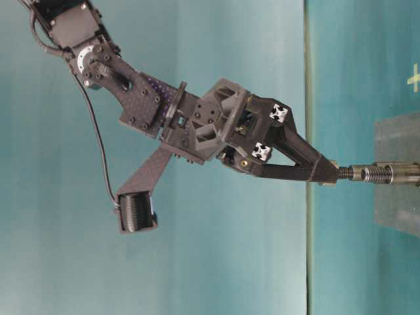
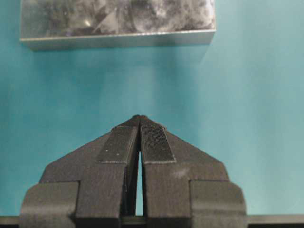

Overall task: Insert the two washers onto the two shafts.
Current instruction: 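Carry the washer left and align it with the upper shaft tip, then push the washer onto the upper shaft and open the right gripper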

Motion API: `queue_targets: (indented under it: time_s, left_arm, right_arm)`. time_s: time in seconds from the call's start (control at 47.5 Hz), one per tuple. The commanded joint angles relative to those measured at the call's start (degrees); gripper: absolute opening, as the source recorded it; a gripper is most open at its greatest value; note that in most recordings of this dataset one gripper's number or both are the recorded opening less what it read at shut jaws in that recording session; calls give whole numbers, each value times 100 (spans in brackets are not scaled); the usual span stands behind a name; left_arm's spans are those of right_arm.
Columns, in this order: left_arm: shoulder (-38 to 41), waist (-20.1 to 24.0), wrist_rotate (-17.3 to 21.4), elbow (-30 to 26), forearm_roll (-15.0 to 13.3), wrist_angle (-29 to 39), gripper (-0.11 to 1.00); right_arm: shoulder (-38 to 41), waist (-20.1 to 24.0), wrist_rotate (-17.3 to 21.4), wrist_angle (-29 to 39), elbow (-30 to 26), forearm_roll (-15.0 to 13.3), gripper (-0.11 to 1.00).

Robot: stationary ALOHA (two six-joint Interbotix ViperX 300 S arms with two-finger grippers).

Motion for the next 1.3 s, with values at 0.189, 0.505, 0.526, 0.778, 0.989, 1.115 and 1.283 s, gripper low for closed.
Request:
queue_targets:
  time_s: [0.189,0.505,0.526,0.778,0.989,1.115,1.283]
  left_arm:
    - [-35,18,-9,-70,9,-158,0]
    - [-26,18,26,-141,9,-193,0]
    - [-18,18,26,-141,18,-193,0]
    - [-18,18,26,-158,18,-220,0]
    - [-18,18,26,-132,18,-211,0]
    - [-18,18,26,-123,9,-220,0]
    - [-26,18,18,-114,18,-220,0]
  right_arm:
    - [123,9,123,246,-343,9,34]
    - [167,-9,202,220,-422,62,36]
    - [176,-18,211,229,-422,62,38]
    - [220,18,202,220,-422,237,78]
    - [229,132,176,211,-369,756,76]
    - [255,176,176,211,-334,773,76]
    - [290,-53,176,193,-316,703,72]
